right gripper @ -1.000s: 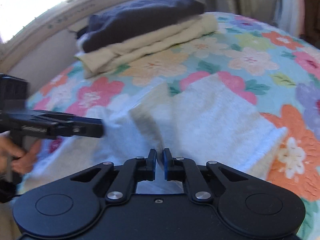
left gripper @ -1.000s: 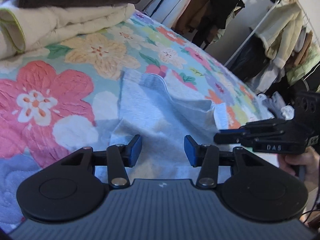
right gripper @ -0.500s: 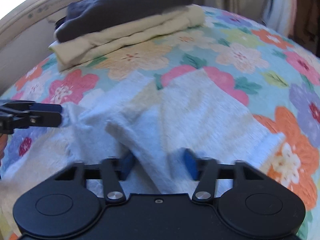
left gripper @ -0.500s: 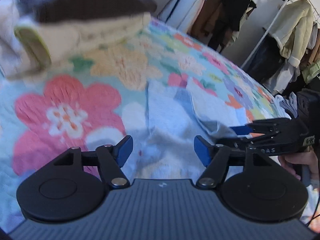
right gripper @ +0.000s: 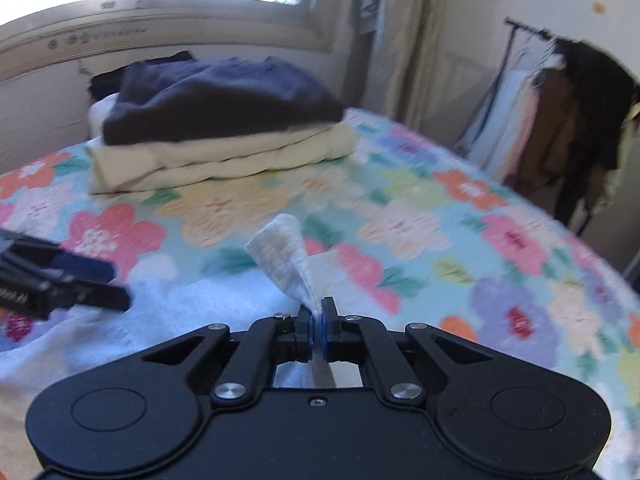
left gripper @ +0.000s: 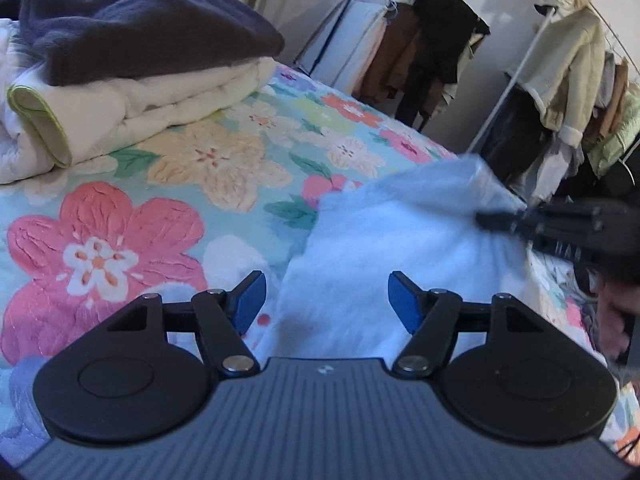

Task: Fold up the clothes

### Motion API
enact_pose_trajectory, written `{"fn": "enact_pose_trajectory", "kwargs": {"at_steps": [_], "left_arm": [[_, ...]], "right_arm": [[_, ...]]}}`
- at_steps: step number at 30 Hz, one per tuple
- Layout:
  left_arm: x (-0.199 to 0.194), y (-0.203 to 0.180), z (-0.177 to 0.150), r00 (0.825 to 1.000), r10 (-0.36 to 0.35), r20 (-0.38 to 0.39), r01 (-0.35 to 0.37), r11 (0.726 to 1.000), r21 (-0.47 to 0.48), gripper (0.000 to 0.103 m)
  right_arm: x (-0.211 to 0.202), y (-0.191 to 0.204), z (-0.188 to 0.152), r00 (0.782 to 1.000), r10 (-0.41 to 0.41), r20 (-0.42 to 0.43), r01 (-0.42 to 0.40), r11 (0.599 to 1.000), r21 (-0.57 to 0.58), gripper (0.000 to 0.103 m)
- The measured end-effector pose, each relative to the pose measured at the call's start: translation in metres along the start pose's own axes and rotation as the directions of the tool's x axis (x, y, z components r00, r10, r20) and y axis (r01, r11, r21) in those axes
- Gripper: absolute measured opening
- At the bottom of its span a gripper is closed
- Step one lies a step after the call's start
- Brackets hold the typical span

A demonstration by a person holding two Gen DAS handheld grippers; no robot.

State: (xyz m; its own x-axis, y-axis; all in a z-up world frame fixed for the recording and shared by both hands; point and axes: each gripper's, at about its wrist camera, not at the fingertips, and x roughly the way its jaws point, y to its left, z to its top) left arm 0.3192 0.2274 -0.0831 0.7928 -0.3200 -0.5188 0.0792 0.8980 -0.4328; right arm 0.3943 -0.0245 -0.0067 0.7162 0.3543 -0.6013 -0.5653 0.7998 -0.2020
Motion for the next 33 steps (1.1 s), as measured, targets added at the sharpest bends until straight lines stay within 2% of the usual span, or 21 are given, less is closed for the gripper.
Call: {"fn": "enact_pose_trajectory", "kwargs": {"at_steps": [2, 6, 12, 15, 16, 17, 18, 19, 21, 23, 24, 25, 27, 29, 30, 31, 32, 33], "left_arm": [[0.002, 0.000, -0.001, 0.999, -0.022, -0.028, 0.022, 1.000, -0.007, 0.067], [0.007, -0.001, -0.003, 0.996, -0.066, -0.067, 0.066, 0.998, -0.005, 0.067], [0.012, -0.008, -0.008, 0.993, -0.051, -0.109, 0.057, 0.997, 0.057, 0.067], [0.015, -0.009, -0.010, 0.990, -0.042, -0.132, 0.051, 0.996, 0.072, 0.065], [0.015, -0.011, -0.010, 0.989, -0.029, -0.148, 0.042, 0.995, 0.088, 0.061], [0.016, -0.014, -0.010, 0.986, 0.006, -0.169, 0.015, 0.992, 0.122, 0.043], [0.016, -0.018, -0.011, 0.982, 0.036, -0.185, -0.004, 0.986, 0.170, 0.033], [0.014, -0.021, -0.012, 0.983, 0.036, -0.181, 0.002, 0.979, 0.205, 0.028], [0.012, -0.023, -0.013, 0.982, 0.035, -0.184, 0.009, 0.972, 0.233, 0.028], [0.013, -0.018, -0.012, 0.980, 0.022, -0.200, 0.017, 0.981, 0.195, 0.031], [0.014, -0.014, -0.011, 0.979, 0.017, -0.203, 0.018, 0.985, 0.171, 0.035], [0.015, -0.011, -0.011, 0.978, 0.020, -0.209, 0.011, 0.989, 0.145, 0.043], [0.018, -0.007, -0.013, 0.974, 0.017, -0.224, 0.011, 0.992, 0.122, 0.046], [0.021, -0.008, -0.015, 0.971, 0.014, -0.237, 0.018, 0.991, 0.130, 0.046], [0.024, -0.009, -0.016, 0.969, 0.017, -0.245, 0.019, 0.989, 0.143, 0.044], [0.025, -0.013, -0.017, 0.968, 0.024, -0.248, 0.017, 0.986, 0.164, 0.029], [0.026, -0.017, -0.018, 0.970, 0.036, -0.239, 0.010, 0.982, 0.189, 0.006], [0.025, -0.020, -0.018, 0.973, 0.044, -0.226, 0.004, 0.978, 0.208, 0.007]], "right_arm": [[-0.001, -0.011, 0.000, 0.999, -0.051, -0.003, 0.051, 0.999, 0.016, 0.002], [0.016, -0.026, -0.012, 0.990, -0.107, -0.089, 0.110, 0.994, 0.029, 0.002], [0.030, -0.033, -0.033, 0.980, -0.135, -0.144, 0.143, 0.989, 0.044, 0.002], [0.044, -0.031, -0.041, 0.969, -0.151, -0.196, 0.155, 0.988, 0.005, 0.002], [0.051, -0.030, -0.044, 0.963, -0.168, -0.210, 0.167, 0.986, -0.023, 0.002], [0.055, -0.029, -0.046, 0.959, -0.191, -0.211, 0.185, 0.982, -0.048, 0.002], [0.055, -0.028, -0.045, 0.957, -0.218, -0.192, 0.210, 0.976, -0.060, 0.002], [0.055, -0.028, -0.043, 0.958, -0.230, -0.171, 0.223, 0.973, -0.057, 0.002], [0.046, -0.036, -0.032, 0.983, -0.143, -0.112, 0.150, 0.987, 0.056, 0.002], [0.043, -0.040, -0.025, 0.994, -0.074, -0.079, 0.082, 0.991, 0.106, 0.002], [0.046, -0.040, -0.023, 0.993, -0.082, -0.087, 0.089, 0.992, 0.088, 0.003], [0.048, -0.041, -0.023, 0.989, -0.100, -0.106, 0.108, 0.991, 0.074, 0.004], [0.046, -0.049, -0.027, 0.987, -0.103, -0.122, 0.117, 0.987, 0.113, 0.004], [0.038, -0.062, -0.032, 0.991, -0.067, -0.114, 0.090, 0.973, 0.210, 0.005], [0.035, -0.068, -0.035, 0.993, -0.049, -0.111, 0.076, 0.964, 0.255, 0.006], [0.034, -0.073, -0.038, 0.993, -0.032, -0.112, 0.063, 0.957, 0.282, 0.006], [0.032, -0.077, -0.040, 0.994, -0.019, -0.112, 0.052, 0.951, 0.304, 0.006], [0.031, -0.079, -0.042, 0.993, -0.016, -0.114, 0.051, 0.950, 0.307, 0.006]]}}
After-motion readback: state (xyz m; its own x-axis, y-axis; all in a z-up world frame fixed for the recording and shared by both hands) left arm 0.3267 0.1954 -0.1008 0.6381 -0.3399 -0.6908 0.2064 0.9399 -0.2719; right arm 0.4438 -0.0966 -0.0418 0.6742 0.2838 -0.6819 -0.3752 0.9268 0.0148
